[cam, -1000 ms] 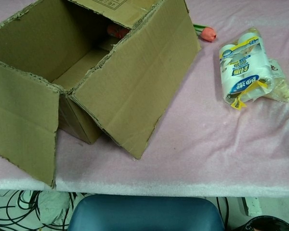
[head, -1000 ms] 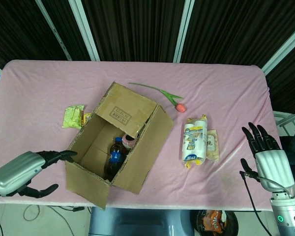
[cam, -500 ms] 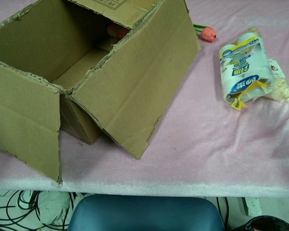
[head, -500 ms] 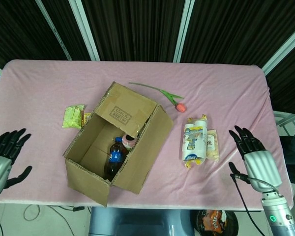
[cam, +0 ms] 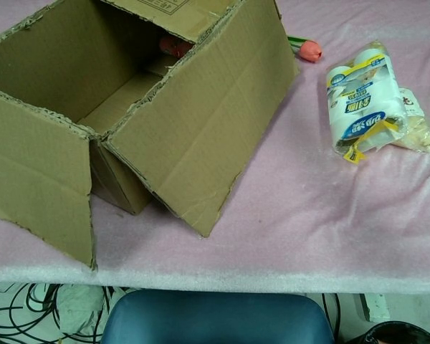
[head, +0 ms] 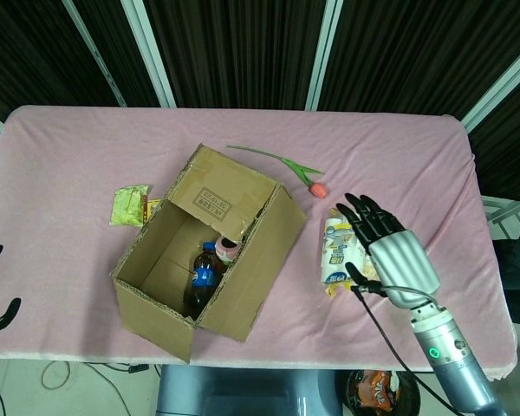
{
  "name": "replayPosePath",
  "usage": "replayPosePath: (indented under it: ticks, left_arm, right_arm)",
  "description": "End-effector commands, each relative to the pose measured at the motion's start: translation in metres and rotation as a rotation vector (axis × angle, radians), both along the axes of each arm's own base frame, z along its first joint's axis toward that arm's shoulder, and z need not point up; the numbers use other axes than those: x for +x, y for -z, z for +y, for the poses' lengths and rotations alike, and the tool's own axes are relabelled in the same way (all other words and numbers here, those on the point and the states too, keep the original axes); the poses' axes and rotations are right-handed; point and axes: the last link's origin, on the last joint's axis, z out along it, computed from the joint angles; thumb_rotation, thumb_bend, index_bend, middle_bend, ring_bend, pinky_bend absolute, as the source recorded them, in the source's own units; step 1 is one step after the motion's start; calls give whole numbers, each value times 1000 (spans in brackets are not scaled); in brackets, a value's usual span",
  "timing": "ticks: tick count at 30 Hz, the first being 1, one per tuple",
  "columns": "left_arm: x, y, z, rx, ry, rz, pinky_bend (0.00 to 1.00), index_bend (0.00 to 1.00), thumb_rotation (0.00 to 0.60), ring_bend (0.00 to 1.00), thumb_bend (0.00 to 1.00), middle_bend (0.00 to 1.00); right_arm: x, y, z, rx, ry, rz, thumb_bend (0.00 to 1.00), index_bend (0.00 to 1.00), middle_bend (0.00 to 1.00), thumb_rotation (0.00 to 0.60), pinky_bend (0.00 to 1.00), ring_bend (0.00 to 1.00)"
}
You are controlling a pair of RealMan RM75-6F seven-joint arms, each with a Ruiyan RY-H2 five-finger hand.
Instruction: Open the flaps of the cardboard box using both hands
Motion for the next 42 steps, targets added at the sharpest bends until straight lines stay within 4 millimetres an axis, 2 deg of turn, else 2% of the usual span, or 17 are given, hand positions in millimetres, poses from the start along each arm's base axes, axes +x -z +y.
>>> replayPosePath:
  ticks: [1,4,8,12,17,22,28,35,42]
  left_arm:
    - [-1,0,1,-1,-6,-11,63,0,600,0,267,0]
    - [-3,-1,3,-4,-10,-19,63,0,600,0,267,0]
    - [-4,-2,4,-6,-19,-33,63,0,600,0,267,0]
    - [-7,-3,5,-12,-32,-45,63,0,600,0,267,0]
    - [-8,-2,6,-27,-40,-49,62,0,600,0,267,0]
    - [-10,-3,7,-35,-55,-64,62,0,600,0,267,0]
    - [-11,-3,9,-50,-69,-77,51,0,600,0,267,0]
    - [-13,-3,11,-52,-80,-93,51,0,600,0,267,0]
    - [-13,-4,12,-55,-87,-94,51,0,600,0,267,0]
  right_arm:
    - [33,16,-3,76,-54,-37,398,0,1,600,218,11]
    - [56,33,-7,138,-93,-48,417,34,45,600,247,52]
    - [83,59,-10,222,-126,-60,459,167,163,600,319,154]
    - [109,89,-11,301,-148,-49,493,248,209,600,342,197]
    - [135,121,-12,364,-162,-37,501,269,223,600,352,209]
    - [160,147,-23,381,-163,-20,501,270,223,600,352,209]
    - [171,171,-37,410,-128,-3,504,273,230,600,352,209]
    - [168,195,-43,454,-85,33,505,285,235,600,352,211]
    - [168,211,-47,483,-57,45,506,291,250,600,352,226]
